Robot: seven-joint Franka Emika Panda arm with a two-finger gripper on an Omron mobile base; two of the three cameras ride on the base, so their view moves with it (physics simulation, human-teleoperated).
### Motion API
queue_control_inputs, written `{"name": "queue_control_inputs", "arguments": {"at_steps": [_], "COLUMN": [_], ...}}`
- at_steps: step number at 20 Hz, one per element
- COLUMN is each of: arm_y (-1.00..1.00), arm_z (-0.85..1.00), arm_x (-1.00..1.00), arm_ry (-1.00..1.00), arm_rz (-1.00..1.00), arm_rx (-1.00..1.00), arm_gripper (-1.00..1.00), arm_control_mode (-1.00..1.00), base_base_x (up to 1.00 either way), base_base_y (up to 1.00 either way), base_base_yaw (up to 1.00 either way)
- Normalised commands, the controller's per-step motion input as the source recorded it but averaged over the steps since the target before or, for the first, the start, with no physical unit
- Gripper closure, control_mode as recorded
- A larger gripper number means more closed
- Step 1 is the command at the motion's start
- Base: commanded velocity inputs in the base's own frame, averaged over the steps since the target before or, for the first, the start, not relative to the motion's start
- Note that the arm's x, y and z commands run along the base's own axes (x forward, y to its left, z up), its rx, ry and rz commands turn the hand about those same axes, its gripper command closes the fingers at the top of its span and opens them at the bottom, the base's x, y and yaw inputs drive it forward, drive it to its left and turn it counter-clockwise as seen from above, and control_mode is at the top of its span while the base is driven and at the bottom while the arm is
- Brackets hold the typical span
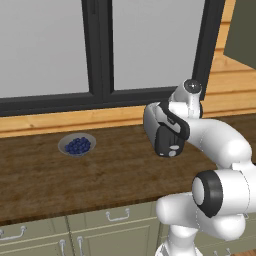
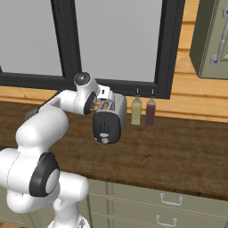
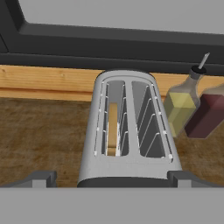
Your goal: Start the toaster. Once the lever pops up, take the bread to the plate on the dining counter.
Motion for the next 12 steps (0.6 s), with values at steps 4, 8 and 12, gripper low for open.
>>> {"name": "queue_control_inputs", "arguments": {"at_steps": [4,8,12], "arm_y": [0.00,0.00,0.00], "arm_z": [0.00,0.00,0.00], "arm_x": [0.00,0.00,0.00], "arm_ry": [0.00,0.00,0.00], "arm_rz": [0.00,0.00,0.00], "arm_rx": [0.00,0.00,0.00], "arm_gripper": [-1.00,-1.00,-1.00], "arm_control_mode": [-1.00,-1.00,-1.00], "base_base_x": [0.00,0.00,0.00], "base_base_y": [0.00,0.00,0.00], "base_base_yaw": [0.00,0.00,0.00]}}
